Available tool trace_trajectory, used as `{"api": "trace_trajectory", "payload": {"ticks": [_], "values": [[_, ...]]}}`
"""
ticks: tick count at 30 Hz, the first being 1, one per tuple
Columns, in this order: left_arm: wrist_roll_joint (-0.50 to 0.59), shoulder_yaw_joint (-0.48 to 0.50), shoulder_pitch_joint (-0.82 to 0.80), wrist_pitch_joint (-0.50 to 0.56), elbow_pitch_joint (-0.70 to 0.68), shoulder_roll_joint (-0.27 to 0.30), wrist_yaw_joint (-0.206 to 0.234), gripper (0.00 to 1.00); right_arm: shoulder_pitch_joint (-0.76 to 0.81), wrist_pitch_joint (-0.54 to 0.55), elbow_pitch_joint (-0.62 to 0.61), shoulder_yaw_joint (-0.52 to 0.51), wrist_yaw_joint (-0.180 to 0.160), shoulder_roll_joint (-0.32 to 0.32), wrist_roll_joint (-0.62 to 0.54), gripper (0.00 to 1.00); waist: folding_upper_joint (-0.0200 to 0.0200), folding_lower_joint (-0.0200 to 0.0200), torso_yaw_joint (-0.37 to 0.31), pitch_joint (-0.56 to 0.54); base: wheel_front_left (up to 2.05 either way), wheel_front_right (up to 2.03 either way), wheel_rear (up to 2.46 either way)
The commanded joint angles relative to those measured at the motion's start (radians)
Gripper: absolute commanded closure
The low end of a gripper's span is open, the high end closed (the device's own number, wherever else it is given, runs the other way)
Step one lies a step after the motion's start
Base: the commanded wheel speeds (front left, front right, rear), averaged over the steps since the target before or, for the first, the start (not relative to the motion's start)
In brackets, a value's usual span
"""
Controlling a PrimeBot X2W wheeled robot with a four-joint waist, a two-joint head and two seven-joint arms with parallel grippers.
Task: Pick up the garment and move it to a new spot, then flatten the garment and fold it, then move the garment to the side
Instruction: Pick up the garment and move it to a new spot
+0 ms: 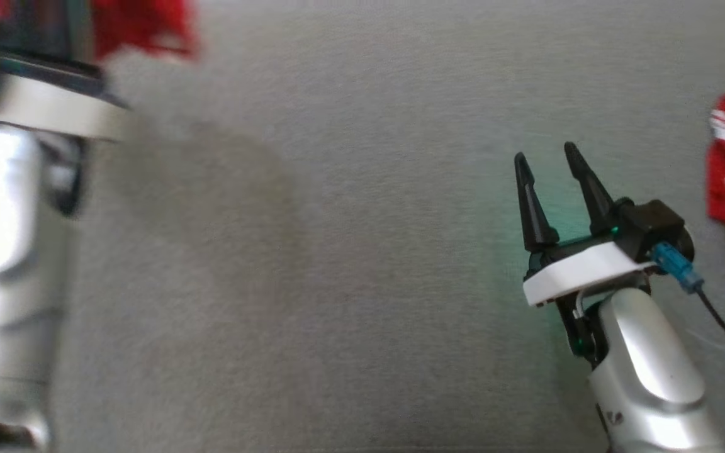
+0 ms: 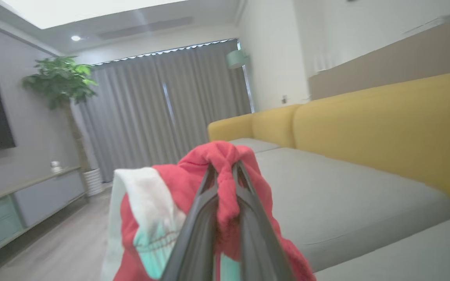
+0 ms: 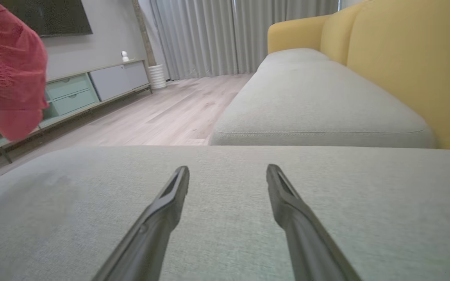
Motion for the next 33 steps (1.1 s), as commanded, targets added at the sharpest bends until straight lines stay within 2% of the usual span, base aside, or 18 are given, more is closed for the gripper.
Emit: {"api": "trace_trajectory", "payload": {"ticks": [1, 3, 4, 11, 16, 17, 18, 19, 23, 25, 33], "values": [[-0.016, -0.012, 0.001, -0.005, -0.048, 0.008, 0.002, 1.00, 0.008, -0.011, -0.029, 0.023, 0.007, 0.009, 0.012, 0.00, 0.0000, 0.0002, -0.069, -0.040, 0.00, 0.00, 0.00], [-0.034, -0.059, 0.024, -0.005, -0.065, -0.038, 0.002, 1.00, 0.014, -0.011, -0.029, 0.030, 0.007, 0.009, 0.019, 0.00, 0.0000, 0.0002, -0.108, -0.049, 0.00, 0.00, 0.00], [-0.034, -0.059, 0.024, -0.005, -0.065, -0.038, 0.002, 1.00, 0.014, -0.011, -0.029, 0.030, 0.007, 0.009, 0.019, 0.00, 0.0000, 0.0002, -0.108, -0.049, 0.00, 0.00, 0.00], [-0.091, -0.197, 0.107, -0.005, -0.051, -0.195, 0.002, 1.00, 0.025, -0.011, -0.033, 0.040, 0.007, 0.009, 0.032, 0.00, 0.0000, 0.0002, -0.237, -0.048, 0.00, 0.00, 0.00], [-0.117, -0.227, 0.181, -0.005, -0.023, -0.255, 0.002, 1.00, 0.036, -0.011, -0.032, 0.041, 0.007, 0.009, 0.040, 0.00, 0.0000, 0.0002, -0.285, -0.045, 0.00, 0.00, 0.00], [-0.116, -0.229, 0.198, -0.005, -0.011, -0.260, 0.002, 0.91, 0.039, -0.011, -0.032, 0.042, 0.007, 0.009, 0.042, 0.00, 0.0000, 0.0002, -0.289, -0.044, 0.00, 0.00, 0.00], [-0.113, -0.226, 0.215, -0.005, 0.001, -0.264, 0.003, 0.08, 0.040, -0.011, -0.033, 0.042, 0.007, 0.009, 0.044, 0.00, 0.0000, 0.0002, -0.291, -0.044, 0.00, 0.00, 0.00], [-0.107, -0.219, 0.230, -0.005, 0.014, -0.266, 0.009, 0.00, 0.042, -0.011, -0.033, 0.041, 0.007, 0.009, 0.045, 0.00, 0.0000, 0.0002, -0.292, -0.045, 0.00, 0.00, 0.00], [-0.102, -0.146, 0.297, -0.005, 0.040, -0.270, 0.040, 0.00, 0.049, -0.011, -0.034, 0.032, 0.007, 0.009, 0.042, 0.00, 0.0000, 0.0002, -0.273, -0.055, 0.00, 0.00, 0.00], [-0.081, -0.079, 0.356, -0.005, 0.022, -0.266, 0.063, 0.00, 0.056, -0.011, -0.035, 0.023, 0.007, 0.009, 0.042, 0.00, 0.0000, 0.0002, -0.243, -0.071, 0.00, 0.00, 0.00], [0.025, 0.122, 0.574, -0.005, -0.113, -0.244, 0.137, 0.00, 0.084, -0.011, -0.030, 0.005, 0.007, 0.009, 0.042, 0.00, 0.0000, 0.0002, -0.155, -0.142, 0.00, 0.00, 0.00]]}}
